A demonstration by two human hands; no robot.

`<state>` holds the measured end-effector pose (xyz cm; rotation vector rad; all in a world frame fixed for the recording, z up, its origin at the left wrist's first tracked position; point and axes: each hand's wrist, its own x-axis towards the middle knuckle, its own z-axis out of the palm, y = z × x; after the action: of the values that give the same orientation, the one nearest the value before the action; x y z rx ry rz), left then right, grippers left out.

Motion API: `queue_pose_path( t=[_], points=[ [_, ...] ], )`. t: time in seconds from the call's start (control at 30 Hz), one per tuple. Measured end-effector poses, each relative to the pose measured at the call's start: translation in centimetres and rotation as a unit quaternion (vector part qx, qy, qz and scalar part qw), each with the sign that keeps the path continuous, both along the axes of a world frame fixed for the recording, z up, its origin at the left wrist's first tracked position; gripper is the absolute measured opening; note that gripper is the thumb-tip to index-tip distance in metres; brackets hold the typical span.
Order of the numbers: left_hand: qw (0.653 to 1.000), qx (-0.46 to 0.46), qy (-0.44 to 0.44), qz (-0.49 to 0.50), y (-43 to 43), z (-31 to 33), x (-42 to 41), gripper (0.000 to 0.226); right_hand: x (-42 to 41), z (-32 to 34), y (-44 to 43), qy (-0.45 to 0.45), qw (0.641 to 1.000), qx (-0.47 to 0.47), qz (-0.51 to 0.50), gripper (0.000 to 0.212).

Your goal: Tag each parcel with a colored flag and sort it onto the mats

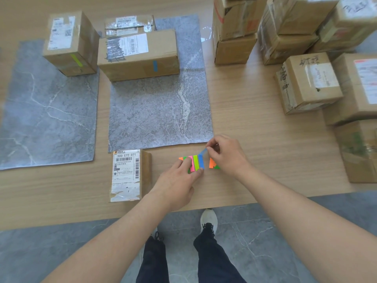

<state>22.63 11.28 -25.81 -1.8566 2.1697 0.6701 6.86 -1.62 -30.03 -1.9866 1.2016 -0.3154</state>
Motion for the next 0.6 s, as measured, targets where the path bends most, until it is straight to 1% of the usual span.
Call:
queue_pose_path(
  t=[0.07,0.13,0.17,0.2,0.23,0.27,0.3,0.33,0.37,0.4,0.43,0.47,0.6],
  points=[
    [1.000,-0.006,0.010,-0.001,0.2,-0.4,0.2,0.062,0.0,0.2,0.0,-0.021,0.997,0.021,-0.069,0.008],
    [0.999,-0.006,0.043,0.027,0.1,-0.8,0.3,0.057,0.1,0.7,0.0,-0.058,0.990,0.034,-0.122,0.007],
    [0.994,-0.008,0.082,0.074,-0.2,-0.8,0.2,0.051,0.1,1.0,0.2,-0.083,0.987,0.031,-0.133,0.006],
    [0.978,-0.008,0.140,0.156,-0.7,-0.4,-0.1,0.043,0.2,1.3,0.5,-0.108,0.985,0.020,-0.134,0.005],
    [0.937,-0.002,0.216,0.274,-1.3,0.2,-0.4,0.034,0.2,1.6,0.8,-0.131,0.983,0.003,-0.125,0.004],
    [0.859,0.013,0.310,0.407,-2.0,0.9,-0.7,0.025,0.3,2.0,1.2,-0.151,0.982,-0.017,-0.111,0.004],
    [0.757,0.031,0.400,0.516,-2.6,1.8,-0.9,0.019,0.4,2.3,1.6,-0.168,0.981,-0.037,-0.095,0.004],
    [0.659,0.048,0.468,0.587,-3.1,2.7,-0.9,0.017,0.4,2.6,1.9,-0.181,0.979,-0.059,-0.078,0.004],
    [0.595,0.058,0.507,0.622,-3.4,3.3,-0.7,0.018,0.5,2.8,2.2,-0.190,0.977,-0.082,-0.059,0.005],
    [0.558,0.065,0.528,0.637,-3.5,3.8,-0.3,0.020,0.6,3.0,2.5,-0.197,0.974,-0.104,-0.040,0.005],
    [0.539,0.069,0.540,0.643,-3.4,4.1,0.0,0.022,0.7,3.2,2.8,-0.202,0.972,-0.120,-0.020,0.006],
    [0.528,0.073,0.547,0.645,-3.2,4.5,0.2,0.022,0.8,3.5,3.1,-0.208,0.969,-0.131,-0.004,0.007],
    [0.508,0.091,0.554,0.653,-2.0,5.7,1.1,0.012,1.3,4.7,4.7,-0.221,0.959,-0.174,0.042,0.007]
  ],
)
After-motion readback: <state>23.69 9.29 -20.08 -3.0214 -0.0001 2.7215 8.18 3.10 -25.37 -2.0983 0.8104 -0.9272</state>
